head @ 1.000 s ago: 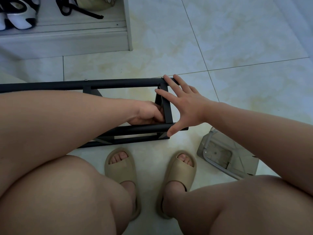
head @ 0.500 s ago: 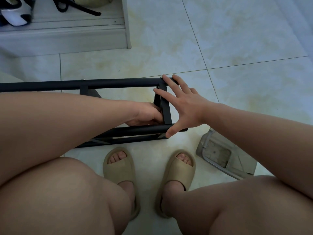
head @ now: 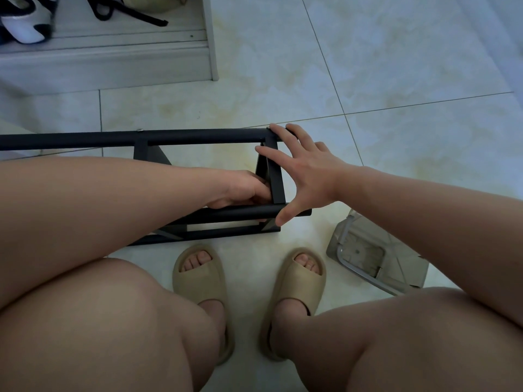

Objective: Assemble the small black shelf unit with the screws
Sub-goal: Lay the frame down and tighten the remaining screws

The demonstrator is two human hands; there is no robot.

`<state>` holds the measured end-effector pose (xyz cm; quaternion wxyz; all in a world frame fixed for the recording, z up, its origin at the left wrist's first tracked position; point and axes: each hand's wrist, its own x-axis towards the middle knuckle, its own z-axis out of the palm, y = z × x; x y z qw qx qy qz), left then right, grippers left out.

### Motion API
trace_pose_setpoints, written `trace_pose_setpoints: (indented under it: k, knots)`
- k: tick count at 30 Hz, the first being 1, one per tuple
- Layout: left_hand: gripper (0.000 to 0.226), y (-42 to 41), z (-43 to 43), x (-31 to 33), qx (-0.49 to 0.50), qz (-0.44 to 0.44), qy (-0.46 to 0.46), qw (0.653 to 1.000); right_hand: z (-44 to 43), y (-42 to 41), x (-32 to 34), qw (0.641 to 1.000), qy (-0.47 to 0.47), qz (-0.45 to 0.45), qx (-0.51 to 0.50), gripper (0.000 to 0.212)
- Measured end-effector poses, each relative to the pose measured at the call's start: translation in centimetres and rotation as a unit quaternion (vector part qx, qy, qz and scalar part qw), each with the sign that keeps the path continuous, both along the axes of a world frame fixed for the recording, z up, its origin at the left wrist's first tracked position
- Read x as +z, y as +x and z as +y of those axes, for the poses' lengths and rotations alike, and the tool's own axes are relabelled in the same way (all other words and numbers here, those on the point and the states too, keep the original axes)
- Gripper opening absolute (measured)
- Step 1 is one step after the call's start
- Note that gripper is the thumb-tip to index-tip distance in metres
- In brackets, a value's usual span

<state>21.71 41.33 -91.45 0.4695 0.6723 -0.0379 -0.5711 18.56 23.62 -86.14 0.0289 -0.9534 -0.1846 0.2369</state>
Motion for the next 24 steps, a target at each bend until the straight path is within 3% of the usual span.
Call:
trace_pose_setpoints:
  k: [24]
  knots:
    - [0.025,0.90,-0.48,0.24,0.014,0.067,-0.026,0.997,-0.06,-0.07,-0.31,1.000,0.004,-0.001,0.002,0.142]
